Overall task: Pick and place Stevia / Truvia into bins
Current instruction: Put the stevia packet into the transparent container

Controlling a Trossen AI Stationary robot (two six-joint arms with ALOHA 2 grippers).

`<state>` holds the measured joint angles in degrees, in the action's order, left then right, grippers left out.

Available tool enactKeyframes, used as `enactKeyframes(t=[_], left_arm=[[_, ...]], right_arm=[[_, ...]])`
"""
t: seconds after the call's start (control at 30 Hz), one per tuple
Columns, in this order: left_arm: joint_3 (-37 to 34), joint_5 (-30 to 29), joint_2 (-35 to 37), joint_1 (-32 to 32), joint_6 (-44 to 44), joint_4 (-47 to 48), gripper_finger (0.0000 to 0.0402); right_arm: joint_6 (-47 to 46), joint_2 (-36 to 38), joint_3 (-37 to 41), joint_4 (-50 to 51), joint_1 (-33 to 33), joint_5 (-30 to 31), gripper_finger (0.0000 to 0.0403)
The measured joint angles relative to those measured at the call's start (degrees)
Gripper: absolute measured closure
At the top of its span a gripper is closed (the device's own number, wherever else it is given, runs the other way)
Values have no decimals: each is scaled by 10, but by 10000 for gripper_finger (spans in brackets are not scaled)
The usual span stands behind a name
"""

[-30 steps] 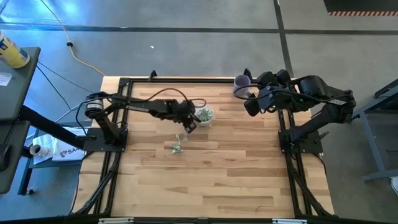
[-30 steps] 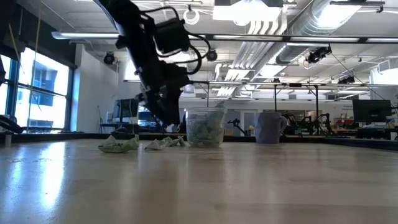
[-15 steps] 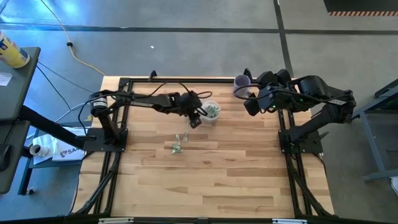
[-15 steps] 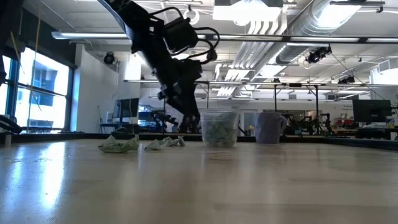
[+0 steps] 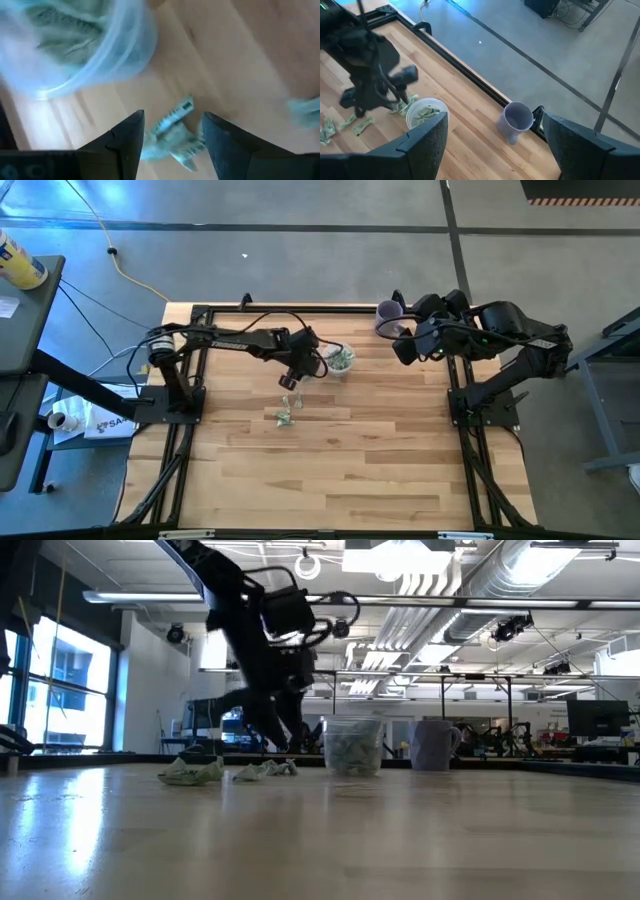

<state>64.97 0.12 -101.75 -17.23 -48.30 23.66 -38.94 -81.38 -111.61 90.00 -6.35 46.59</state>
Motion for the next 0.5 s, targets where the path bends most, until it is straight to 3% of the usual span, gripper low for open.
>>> enactKeyframes(t=[0.1,0.33,0.5], left_arm=[[-2,-1,-22,-2,-56,-22,170],[-2,5,-56,-9,-55,-42,172],[-1,8,-64,-8,-34,-38,233]], right_arm=[[-2,0,0,0,0,0,89],[-10,0,0,0,0,0,89],[-8,0,0,0,0,4,89]])
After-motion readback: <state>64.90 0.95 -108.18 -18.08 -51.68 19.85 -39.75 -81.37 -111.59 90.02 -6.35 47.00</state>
